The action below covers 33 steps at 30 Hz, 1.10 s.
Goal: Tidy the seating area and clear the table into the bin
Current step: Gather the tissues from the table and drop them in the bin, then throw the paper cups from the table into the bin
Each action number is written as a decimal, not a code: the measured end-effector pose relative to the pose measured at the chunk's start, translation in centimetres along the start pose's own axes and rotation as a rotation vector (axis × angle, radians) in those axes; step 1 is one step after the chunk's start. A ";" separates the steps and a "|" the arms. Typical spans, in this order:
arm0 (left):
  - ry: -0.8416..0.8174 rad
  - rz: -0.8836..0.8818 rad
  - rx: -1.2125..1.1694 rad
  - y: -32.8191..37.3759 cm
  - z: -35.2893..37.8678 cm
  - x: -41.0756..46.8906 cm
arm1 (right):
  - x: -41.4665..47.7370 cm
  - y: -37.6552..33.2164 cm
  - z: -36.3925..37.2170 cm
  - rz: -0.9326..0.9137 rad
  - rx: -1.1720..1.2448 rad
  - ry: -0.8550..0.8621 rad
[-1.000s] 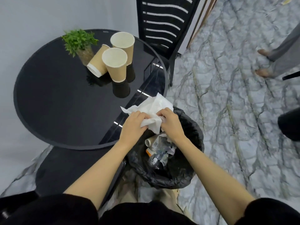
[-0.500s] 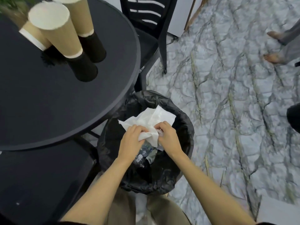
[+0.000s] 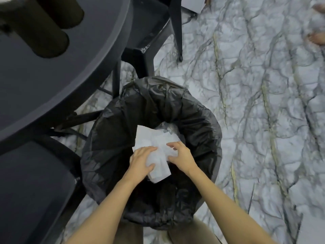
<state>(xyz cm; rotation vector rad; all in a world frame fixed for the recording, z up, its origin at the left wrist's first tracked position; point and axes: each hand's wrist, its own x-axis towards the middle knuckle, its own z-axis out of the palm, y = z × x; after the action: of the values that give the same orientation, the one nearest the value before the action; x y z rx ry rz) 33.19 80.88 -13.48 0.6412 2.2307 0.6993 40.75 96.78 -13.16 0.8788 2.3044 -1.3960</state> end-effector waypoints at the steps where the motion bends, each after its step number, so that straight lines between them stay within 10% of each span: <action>1: 0.005 0.004 -0.007 0.6 -0.3 -0.6 | -0.7 -0.3 -0.4 -0.012 -0.013 0.002; 17: 0.317 0.201 -0.123 14.8 -13.3 -12.6 | -12.2 -16.2 -11.0 -0.365 0.025 0.100; 33: 0.622 0.221 -0.144 12.9 -32.6 -14.3 | -8.5 -35.0 -10.2 -0.622 -0.013 0.153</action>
<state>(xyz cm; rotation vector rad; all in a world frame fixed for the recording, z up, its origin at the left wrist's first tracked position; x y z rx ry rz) 21.18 71.96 21.37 0.6664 2.6513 1.3023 25.35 91.02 20.43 0.2647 2.8488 -1.5732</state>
